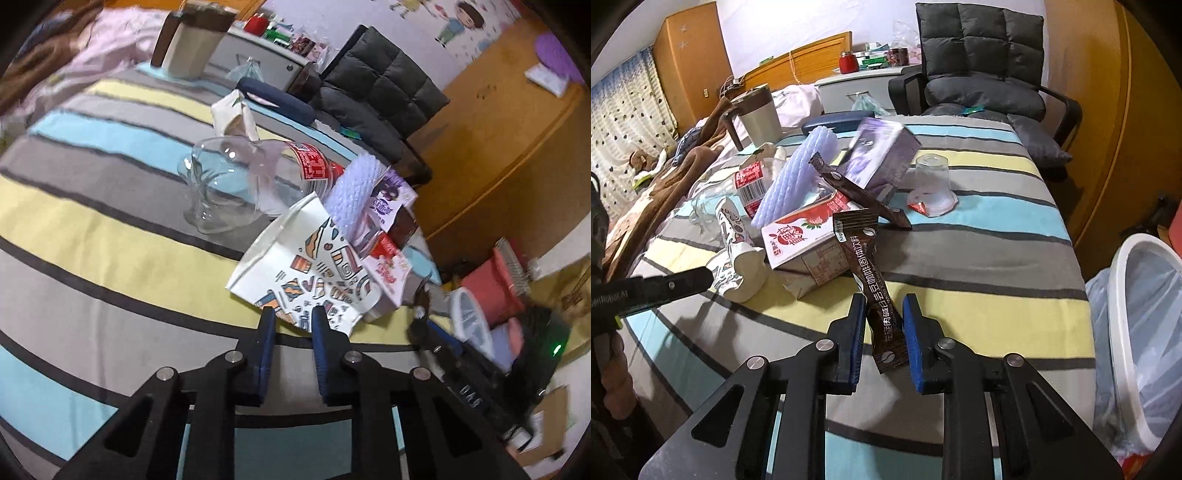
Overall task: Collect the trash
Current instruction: 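Grasp the patterned paper cup with the left tool while the right tool grasps the brown snack wrapper, then carry the paper cup and wrapper over the trash bin and open both tools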
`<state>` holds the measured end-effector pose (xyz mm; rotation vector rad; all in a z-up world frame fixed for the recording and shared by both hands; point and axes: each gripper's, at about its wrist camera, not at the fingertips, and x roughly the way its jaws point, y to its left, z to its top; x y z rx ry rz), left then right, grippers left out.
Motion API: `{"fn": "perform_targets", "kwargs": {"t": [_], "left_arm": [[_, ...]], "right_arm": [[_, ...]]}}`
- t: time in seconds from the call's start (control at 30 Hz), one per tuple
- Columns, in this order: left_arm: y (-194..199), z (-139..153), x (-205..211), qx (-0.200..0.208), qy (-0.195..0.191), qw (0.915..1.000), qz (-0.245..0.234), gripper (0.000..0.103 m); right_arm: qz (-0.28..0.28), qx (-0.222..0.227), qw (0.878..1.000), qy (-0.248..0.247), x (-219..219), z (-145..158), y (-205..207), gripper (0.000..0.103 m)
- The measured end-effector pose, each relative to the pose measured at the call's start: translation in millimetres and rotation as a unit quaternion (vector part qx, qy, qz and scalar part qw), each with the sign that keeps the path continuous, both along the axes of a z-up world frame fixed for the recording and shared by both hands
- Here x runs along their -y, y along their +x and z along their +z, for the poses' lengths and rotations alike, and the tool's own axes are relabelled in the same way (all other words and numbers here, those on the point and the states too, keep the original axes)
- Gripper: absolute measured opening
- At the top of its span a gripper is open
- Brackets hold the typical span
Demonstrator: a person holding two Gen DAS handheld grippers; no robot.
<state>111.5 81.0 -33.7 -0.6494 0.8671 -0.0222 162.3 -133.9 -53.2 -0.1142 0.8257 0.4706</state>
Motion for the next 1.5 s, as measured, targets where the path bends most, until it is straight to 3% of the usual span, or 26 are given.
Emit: {"fn": "perform_targets", "kwargs": {"t": [0.1,0.27,0.57,0.8,1.1,1.5], "left_arm": [[2.5,-4.0,-4.5,-0.011,-0.015,0.9997,0.016,0.047],[6.3,-3.1,-4.6,-0.01,-0.021,0.9993,0.031,0.061],[21.6,-4.0,-4.7,0.009,-0.036,0.9989,0.029,0.059],[28.0,-6.0,-2.5,0.007,-0.016,0.9997,0.014,0.023],[7.7,17.7,7.8,0.041,0.051,0.9978,-0.007,0.008],[-17.2,48.5,40.6,0.082,0.122,0.9879,-0.048,0.007]], "right_arm": [[-0.002,0.001,1.0,0.001,0.7,1.5,-1.3,0.023],[-0.002,0.003,1.0,0.003,1.5,2.4,-2.3,0.023],[-0.006,0.004,1.0,0.008,5.1,3.5,-3.8,0.023],[-0.006,0.006,1.0,0.009,7.1,3.8,-4.6,0.023],[-0.015,0.022,0.999,0.019,13.8,14.8,-18.5,0.023],[-0.029,0.04,0.998,0.033,26.0,27.9,-38.0,0.023]]}}
